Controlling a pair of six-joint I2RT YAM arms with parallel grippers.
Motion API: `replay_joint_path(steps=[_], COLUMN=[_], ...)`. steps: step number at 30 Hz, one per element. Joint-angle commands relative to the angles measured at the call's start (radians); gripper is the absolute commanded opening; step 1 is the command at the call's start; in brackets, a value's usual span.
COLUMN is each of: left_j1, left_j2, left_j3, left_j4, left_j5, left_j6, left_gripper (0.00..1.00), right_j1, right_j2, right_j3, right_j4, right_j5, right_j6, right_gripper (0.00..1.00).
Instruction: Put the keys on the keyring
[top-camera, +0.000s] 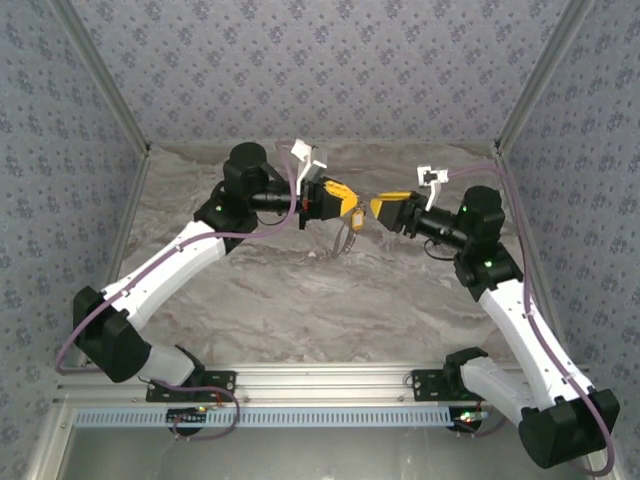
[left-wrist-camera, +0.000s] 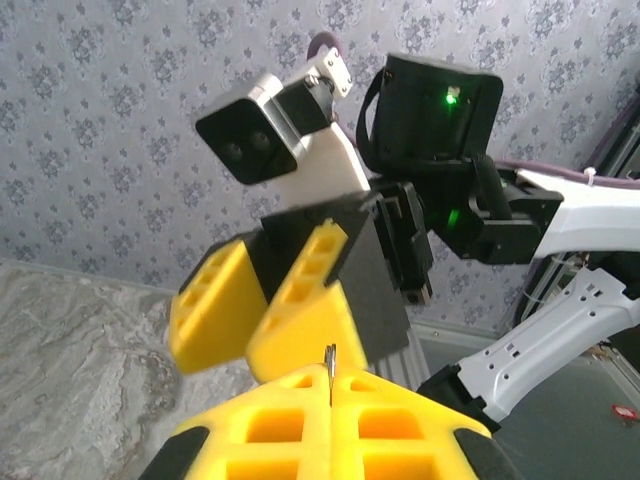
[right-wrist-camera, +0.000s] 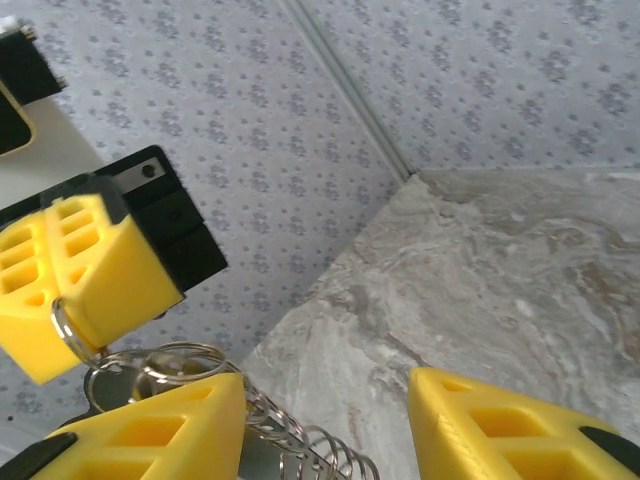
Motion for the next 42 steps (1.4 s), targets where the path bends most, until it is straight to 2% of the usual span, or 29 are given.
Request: replay_joint_path(steps=[1, 8, 12, 14, 21, 26, 33, 37, 39, 42], left_j1=[-0.006, -0.008, -0.007, -0.006, -0.007, -0.008, -0.01, -0.009, -0.009, -0.009], left_j2=[-0.037, -0.043, -0.045, -0.047, -0.049, -0.043, -0.045, -0.056, -0.061, -0.066], left_j3=[-0.009, -0.01, -0.01, -0.012, -0.015, -0.02, -0.031, -0.047, -0.053, -0.06], left_j4=[0.079, 0.086, 0.086, 0.086, 0.105, 0.132, 0.142, 0.155, 0.16, 0.16], left_j5=[0.01, 0.011, 0.011, 0.01, 0.005, 0.002, -0.017, -0.028, -0.027, -0.019], left_j6=[-0.03, -0.033, -0.034, -0.034, -0.044, -0.062, -0.065, -0.068, -0.07, -0.073], left_gripper=[0.0, 0.0, 0.0, 0.0, 0.0, 0.0, 0.0, 0.0, 0.0, 0.0], right_j1=[0.047, 0.117, 0.138, 0.147, 0.176, 0.21, 0.235, 0.208, 0.177, 0.129], right_j2=[-0.031, -0.028, -0.004, 0.005, 0.015, 0.034, 0.032, -0.026, -0.059, -0.117], right_j3=[-0.031, -0.083, -0.083, -0.082, -0.087, -0.079, -0.059, -0.064, -0.074, -0.093], right_j4=[0.143, 0.226, 0.259, 0.272, 0.286, 0.294, 0.215, 0.099, 0.065, 0.028], right_j5=[0.021, 0.05, 0.047, 0.046, 0.044, 0.053, 0.061, 0.089, 0.1, 0.116], right_j6=[0.043, 0.068, 0.081, 0.081, 0.08, 0.08, 0.068, 0.006, 0.005, 0.008], right_gripper=[0.49, 0.48, 0.44, 0.39, 0.08, 0.02, 0.03, 0.1, 0.17, 0.37])
